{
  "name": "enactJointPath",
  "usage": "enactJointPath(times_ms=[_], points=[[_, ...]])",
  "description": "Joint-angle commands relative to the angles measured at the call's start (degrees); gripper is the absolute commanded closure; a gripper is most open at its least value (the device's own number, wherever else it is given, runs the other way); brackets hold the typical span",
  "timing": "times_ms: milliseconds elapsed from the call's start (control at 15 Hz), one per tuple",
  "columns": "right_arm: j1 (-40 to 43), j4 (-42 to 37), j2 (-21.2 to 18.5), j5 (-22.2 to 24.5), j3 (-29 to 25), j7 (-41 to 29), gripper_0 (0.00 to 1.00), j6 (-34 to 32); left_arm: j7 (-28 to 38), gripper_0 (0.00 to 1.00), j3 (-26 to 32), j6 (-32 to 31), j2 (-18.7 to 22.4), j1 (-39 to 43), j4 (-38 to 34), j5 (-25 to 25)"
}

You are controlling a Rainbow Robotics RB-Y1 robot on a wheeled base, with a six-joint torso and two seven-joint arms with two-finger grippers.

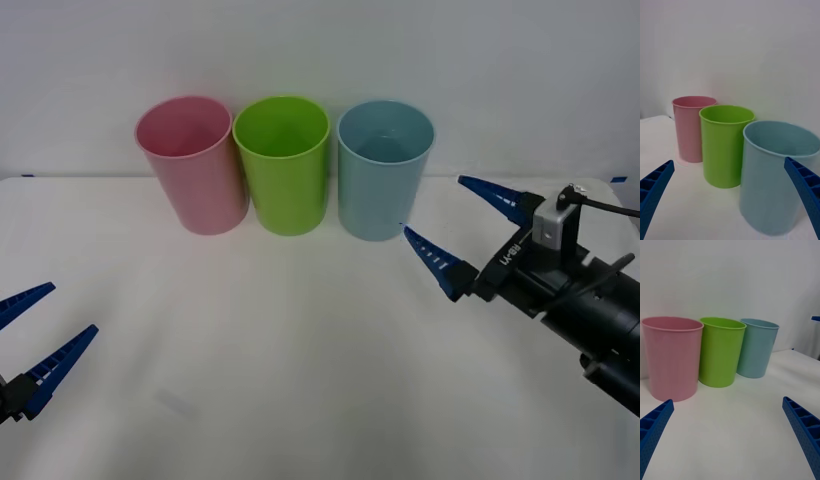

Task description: Grasp the object on the table and drop it into the matching bin: aluminum can to the light blue bin, PET bottle to the pink bin.

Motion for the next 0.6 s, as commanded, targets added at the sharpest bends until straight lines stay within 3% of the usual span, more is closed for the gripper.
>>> enactJointPath(times_ms=[67, 600], points=[[4.61, 0.01, 0.05, -0.81, -3.78, 1.89, 0.00, -5.77, 0.00, 0.00, 0.00, 0.00, 0.00, 0.00, 0.00, 0.00], [15.16, 3.00, 3.65, -1.42, -14.85, 14.29, 0.00, -21.06, 0.00, 0.00, 0.00, 0.00, 0.00, 0.00, 0.00, 0.00]])
